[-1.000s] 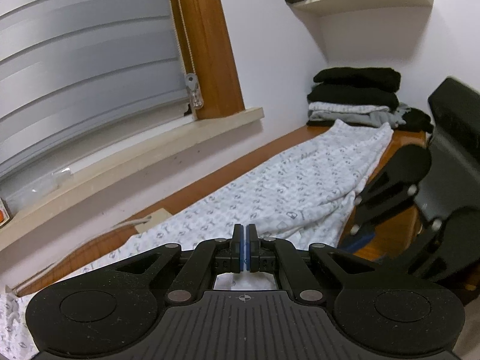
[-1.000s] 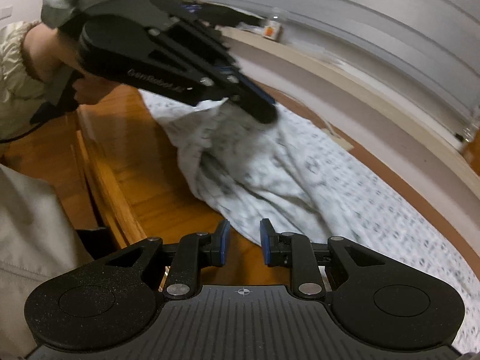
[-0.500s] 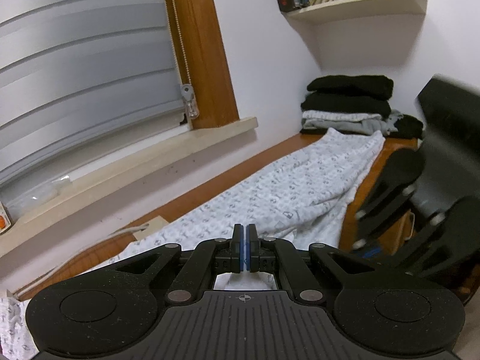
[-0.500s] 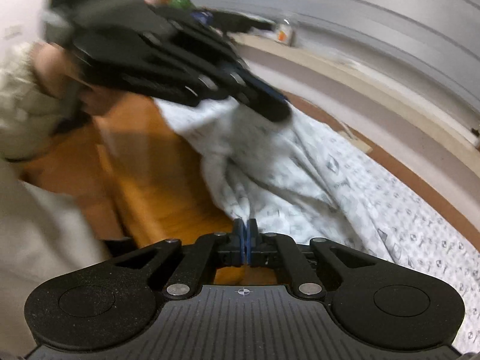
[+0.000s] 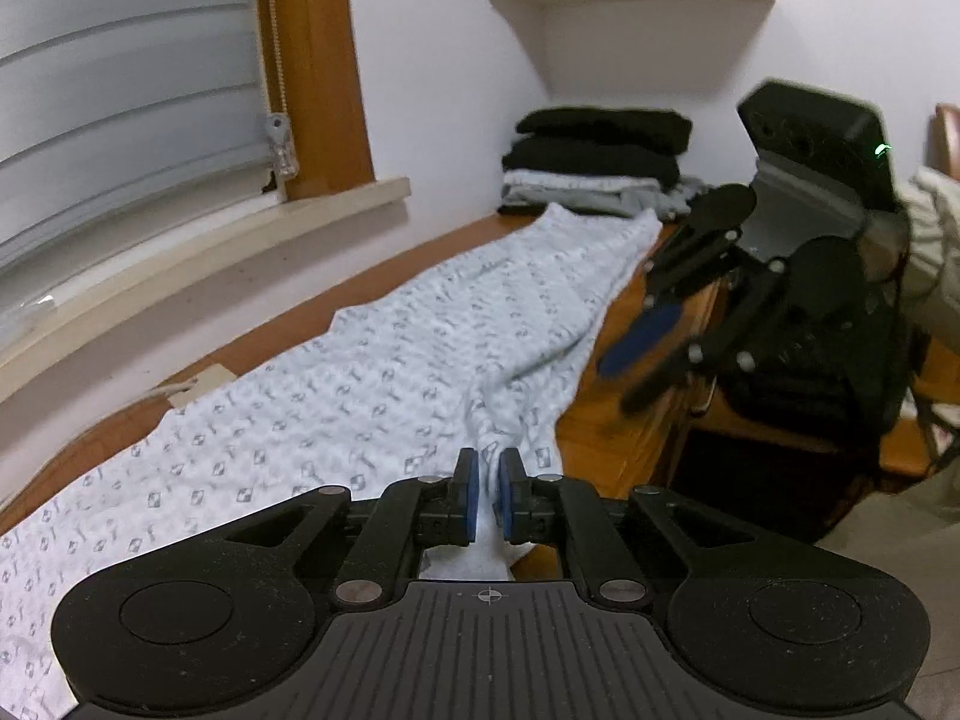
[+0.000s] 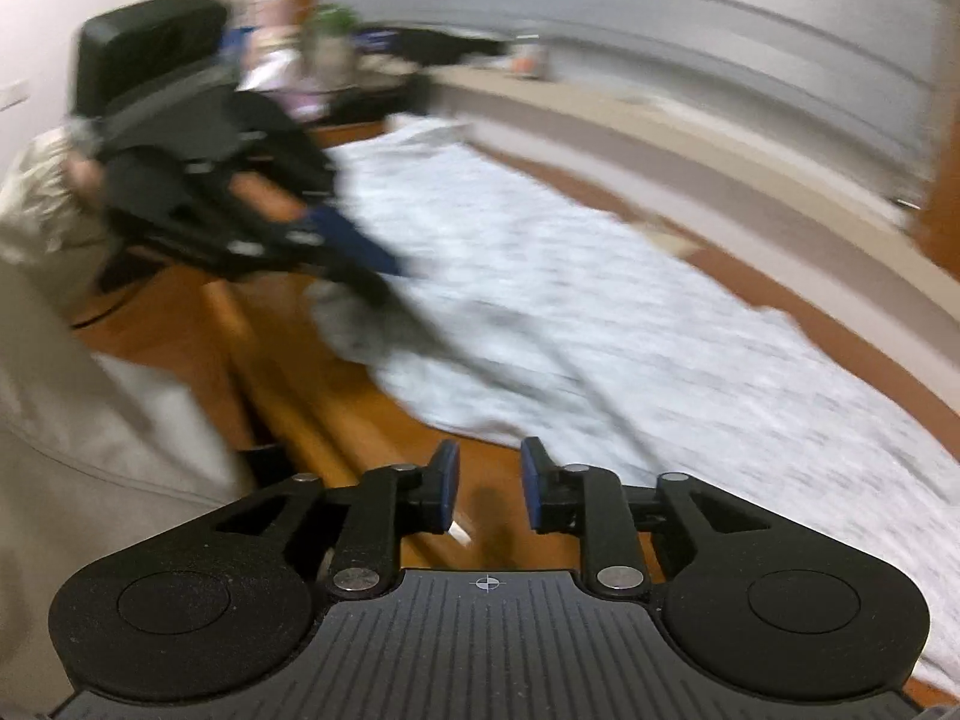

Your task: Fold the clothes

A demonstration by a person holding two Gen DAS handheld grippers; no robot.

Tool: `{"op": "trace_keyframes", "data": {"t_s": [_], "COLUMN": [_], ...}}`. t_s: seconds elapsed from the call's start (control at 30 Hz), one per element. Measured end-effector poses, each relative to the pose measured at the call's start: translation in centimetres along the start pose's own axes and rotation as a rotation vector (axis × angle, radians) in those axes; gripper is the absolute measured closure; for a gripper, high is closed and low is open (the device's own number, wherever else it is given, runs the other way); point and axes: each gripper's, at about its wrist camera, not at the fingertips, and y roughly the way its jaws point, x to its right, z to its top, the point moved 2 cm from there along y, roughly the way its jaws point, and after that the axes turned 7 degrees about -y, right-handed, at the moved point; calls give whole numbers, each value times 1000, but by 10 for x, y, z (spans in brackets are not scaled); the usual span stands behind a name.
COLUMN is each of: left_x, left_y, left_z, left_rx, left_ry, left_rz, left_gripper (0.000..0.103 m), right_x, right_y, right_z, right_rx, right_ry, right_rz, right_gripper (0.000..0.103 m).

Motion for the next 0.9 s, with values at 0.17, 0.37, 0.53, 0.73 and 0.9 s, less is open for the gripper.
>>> {"op": "trace_keyframes", "data": {"t_s": [0.17,0.37,0.53,0.73,0.9], "left_x": [-8,-8,-29,-82,-132], "left_y": [-12,-7,-5,24,67], "left_z": [10,9,19,39,58], "left_rx": [45,18,40,31,12], "left_ry": [-33,-25,-49,-83,-120], "left_rz": [-17,-20,4,145,190], "left_gripper": [86,84,82,78,72], "right_x": [37,64,70,71,74], "right_y": [-19,-15,0,-6,-28], "right_z": [-33,-62,-65,-71,-83], "right_rx": [-40,-77,-62,-109,-107], "right_ry": [35,62,48,40,64], "right_rz": [-178,-269,-263,-196,-178], "right_gripper": [75,75,76,101,99]}}
